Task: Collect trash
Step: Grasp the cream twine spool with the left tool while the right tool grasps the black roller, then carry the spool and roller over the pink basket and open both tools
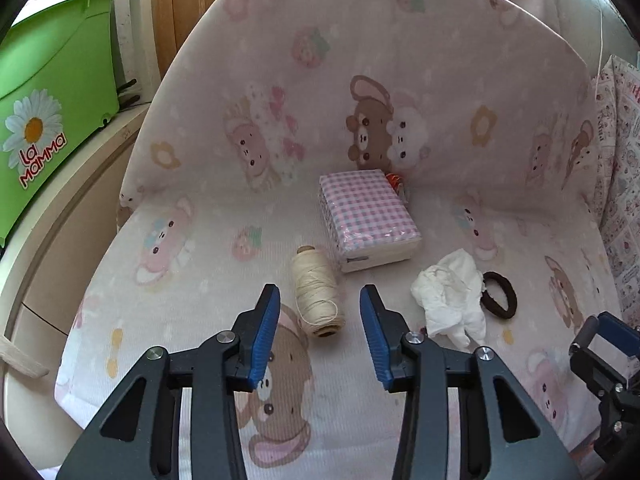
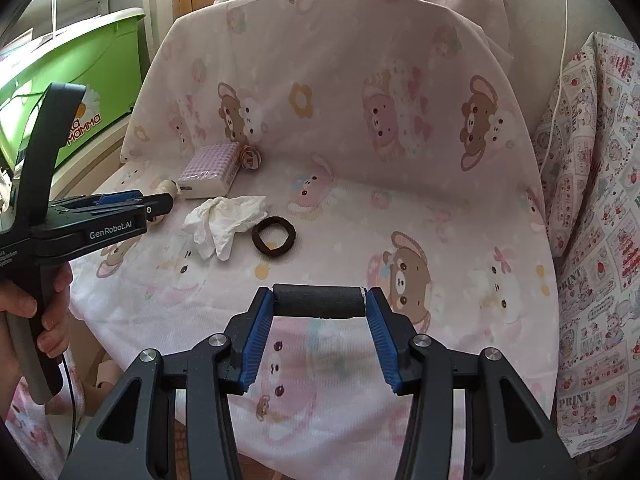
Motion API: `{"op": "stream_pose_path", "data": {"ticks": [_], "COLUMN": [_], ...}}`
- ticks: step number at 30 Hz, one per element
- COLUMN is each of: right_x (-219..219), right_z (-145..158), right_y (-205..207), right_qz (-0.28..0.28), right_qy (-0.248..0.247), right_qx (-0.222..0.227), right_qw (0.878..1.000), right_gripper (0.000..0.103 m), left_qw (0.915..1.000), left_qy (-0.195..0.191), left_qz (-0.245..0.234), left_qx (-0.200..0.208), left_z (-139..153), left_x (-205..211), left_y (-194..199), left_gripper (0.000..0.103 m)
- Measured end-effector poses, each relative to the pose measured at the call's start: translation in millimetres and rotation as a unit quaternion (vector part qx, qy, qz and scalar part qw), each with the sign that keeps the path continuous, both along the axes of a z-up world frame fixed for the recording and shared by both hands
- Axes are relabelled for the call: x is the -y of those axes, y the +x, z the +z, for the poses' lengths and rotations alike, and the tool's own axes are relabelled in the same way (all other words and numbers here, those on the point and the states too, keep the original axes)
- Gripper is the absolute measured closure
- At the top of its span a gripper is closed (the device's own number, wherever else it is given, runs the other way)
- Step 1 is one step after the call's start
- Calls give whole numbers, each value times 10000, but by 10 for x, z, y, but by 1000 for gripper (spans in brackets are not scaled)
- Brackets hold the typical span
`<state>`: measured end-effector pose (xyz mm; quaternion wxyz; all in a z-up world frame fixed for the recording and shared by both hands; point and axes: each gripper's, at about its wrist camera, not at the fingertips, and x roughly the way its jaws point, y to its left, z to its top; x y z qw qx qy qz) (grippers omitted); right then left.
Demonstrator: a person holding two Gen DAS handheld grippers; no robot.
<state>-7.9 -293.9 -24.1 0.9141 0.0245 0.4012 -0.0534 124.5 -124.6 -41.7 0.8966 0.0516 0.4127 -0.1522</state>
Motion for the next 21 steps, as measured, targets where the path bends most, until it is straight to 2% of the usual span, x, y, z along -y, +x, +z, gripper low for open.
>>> {"op": "stream_pose_path", "data": {"ticks": [3,12,21], "right_x": [21,115,40], "right_z": [10,27,19], "right_y": [-19,-68,-113], "right_qz": [-38,-281,-210], "right_qy": [-96,-140,-178], "right_qx": [33,79,83], "right_qw": [9999,9995,9996], "right_gripper": [53,53,53], "left_qw": [9999,9994,9988], "left_qy": [-18,-131,-130], "left_qz": [67,228,181], "left_qx": [-97,213,442], "left_z": [-66,75,274], "left_x": [9,-124,-324], "left_y": [13,-235,-553], "left_gripper": [79,81,80]}}
